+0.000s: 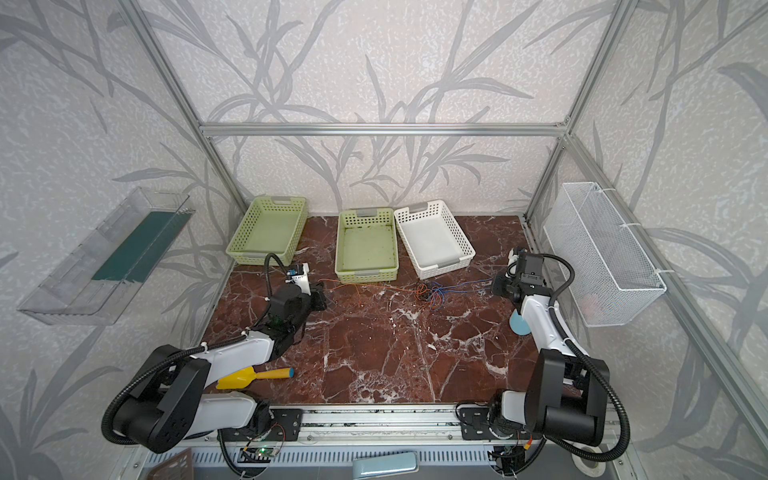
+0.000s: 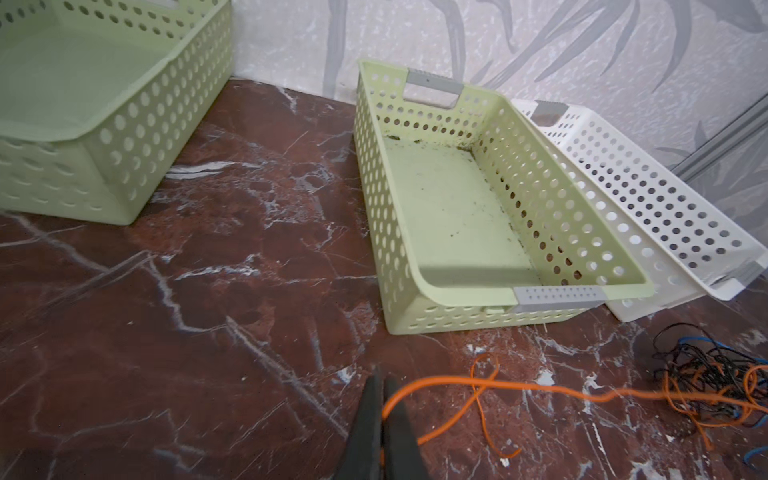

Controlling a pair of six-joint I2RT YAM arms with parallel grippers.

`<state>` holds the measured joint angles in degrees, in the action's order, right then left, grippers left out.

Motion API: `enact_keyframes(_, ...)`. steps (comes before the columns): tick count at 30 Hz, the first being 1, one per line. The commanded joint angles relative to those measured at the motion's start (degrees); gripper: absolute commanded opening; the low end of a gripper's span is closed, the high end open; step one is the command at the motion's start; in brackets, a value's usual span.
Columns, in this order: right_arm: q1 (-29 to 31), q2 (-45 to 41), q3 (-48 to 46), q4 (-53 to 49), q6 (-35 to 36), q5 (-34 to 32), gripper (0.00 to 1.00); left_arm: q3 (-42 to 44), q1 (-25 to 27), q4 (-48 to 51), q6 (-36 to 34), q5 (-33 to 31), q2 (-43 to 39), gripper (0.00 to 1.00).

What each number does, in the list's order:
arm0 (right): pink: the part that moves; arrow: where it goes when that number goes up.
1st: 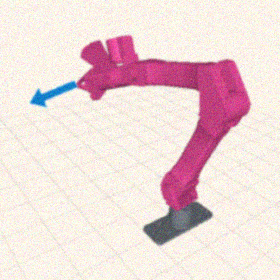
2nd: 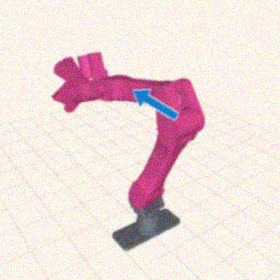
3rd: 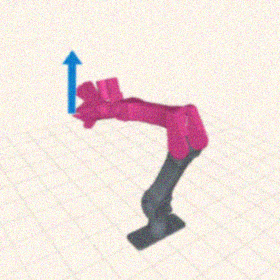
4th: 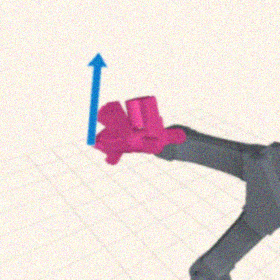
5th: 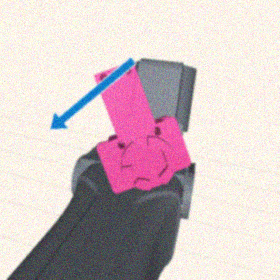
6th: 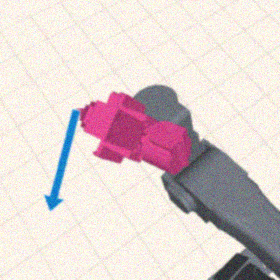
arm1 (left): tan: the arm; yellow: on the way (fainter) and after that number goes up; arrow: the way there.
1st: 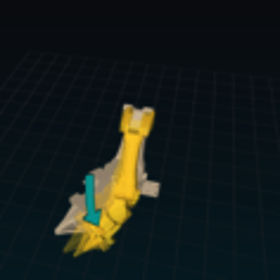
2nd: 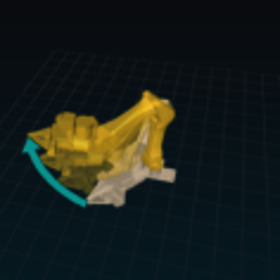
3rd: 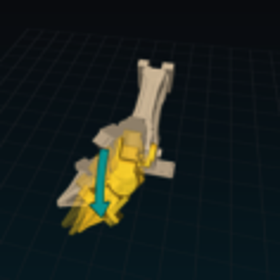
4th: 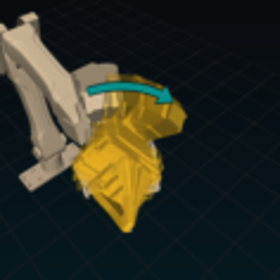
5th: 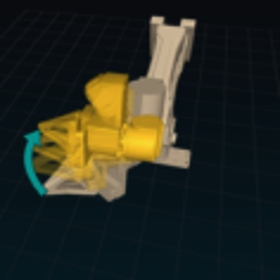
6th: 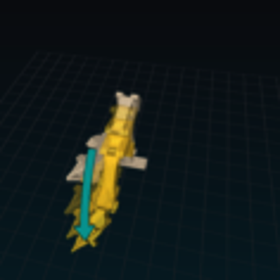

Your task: Untangle the cables

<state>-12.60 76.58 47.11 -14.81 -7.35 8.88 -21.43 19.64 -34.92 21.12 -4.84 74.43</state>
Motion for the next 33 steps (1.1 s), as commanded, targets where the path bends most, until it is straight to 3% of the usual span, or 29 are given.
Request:
enact_keyframes(1, -0.37, 0.82, 1.97, -0.4, 1.32, 0.5, 0.0, 0.55, -0.43, 3.16, -0.62, -3.76, -2.17, 0.0)
enact_keyframes(5, -0.36, 2.25, 2.43, -1.04, 2.33, 3.45, 0.0, -0.15, -0.5, 6.34, -1.41, -4.32, -2.4, 0.0)
enact_keyframes(9, -0.5, 2.26, 2.41, -2.14, 2.96, 0.03, 0.0, -0.23, -0.96, 11.61, -2.64, -8.63, -5.5, 0.0)
enact_keyframes(16, -1.42, 5.12, 2.88, -2.52, 3.29, -1.93, 0.0, 0.12, -2.3, 13.91, -2.42, -10.12, -9.86, 0.0)
enact_keyframes(21, -2.46, 5.84, 2.79, -2.54, 4.01, -5.33, 0.0, -0.42, -2.68, 14.91, -2.68, -8.97, -11.5, 0.0)
enact_keyframes(25, -2.45, 5.86, 2.47, -1.58, 4.81, -1.13, 0.0, -1.51, -2.68, 12.87, -4.06, -2.83, -11.02, 0.0)
enact_keyframes(28, -0.99, 4.07, 1.4, -0.15, 5.44, 1.64, 0.16, -2.41, -2.44, 10.36, -5.19, 4.68, -10.13, 0.0)
enact_keyframes(30, 1.46, 1.61, 0.35, 0.92, 7.63, -0.18, 0.33, -3.13, -1.92, 9.61, -4.91, 6.46, -9.56, 0.0)
enact_keyframes(33, 3.99, -1.21, -0.68, 2.38, 8.88, -1.53, 0.47, -3.84, -0.99, 9.0, -5.42, 7.39, -9.5, 0.0)
